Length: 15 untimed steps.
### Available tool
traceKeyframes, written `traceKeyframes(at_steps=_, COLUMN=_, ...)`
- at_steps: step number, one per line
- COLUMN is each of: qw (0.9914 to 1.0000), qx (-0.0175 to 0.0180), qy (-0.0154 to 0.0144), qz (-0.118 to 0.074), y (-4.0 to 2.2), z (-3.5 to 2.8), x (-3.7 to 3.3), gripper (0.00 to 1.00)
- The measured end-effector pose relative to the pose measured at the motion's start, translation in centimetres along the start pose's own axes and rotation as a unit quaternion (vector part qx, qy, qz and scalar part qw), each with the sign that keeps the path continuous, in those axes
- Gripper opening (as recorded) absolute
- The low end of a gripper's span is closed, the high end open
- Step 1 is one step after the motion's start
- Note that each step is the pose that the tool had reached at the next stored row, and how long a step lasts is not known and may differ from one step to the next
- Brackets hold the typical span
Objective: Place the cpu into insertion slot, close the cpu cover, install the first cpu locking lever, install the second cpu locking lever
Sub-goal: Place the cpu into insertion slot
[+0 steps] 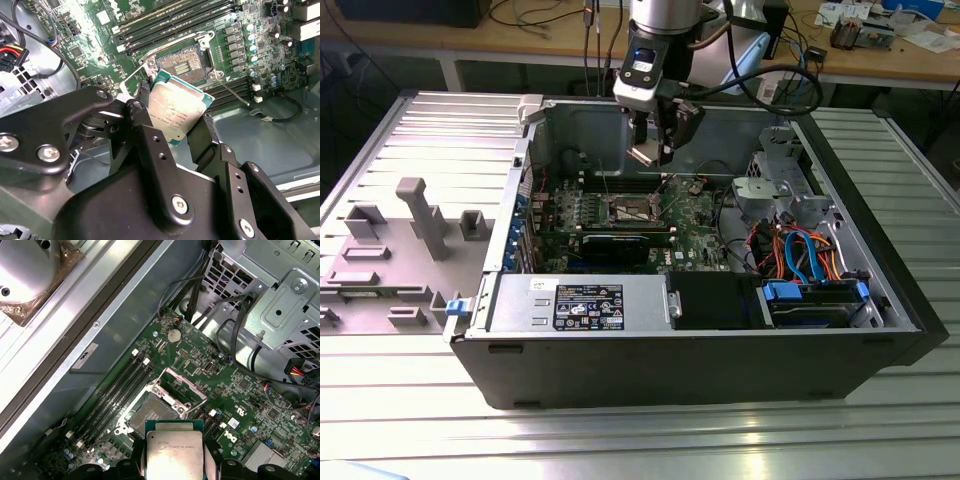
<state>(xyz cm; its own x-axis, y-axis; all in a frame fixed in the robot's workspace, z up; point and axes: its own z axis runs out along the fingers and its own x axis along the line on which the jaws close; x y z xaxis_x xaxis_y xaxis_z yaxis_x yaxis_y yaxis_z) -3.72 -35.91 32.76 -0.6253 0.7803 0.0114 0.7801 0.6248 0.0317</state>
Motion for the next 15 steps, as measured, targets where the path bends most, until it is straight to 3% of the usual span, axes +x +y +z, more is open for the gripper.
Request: traceKeyframes(at_steps=15, qw=0.99977, qx=-0.0002, qy=-0.0007, qz=0.022, y=0.00, z=0.05, x=0.00, gripper=0.55)
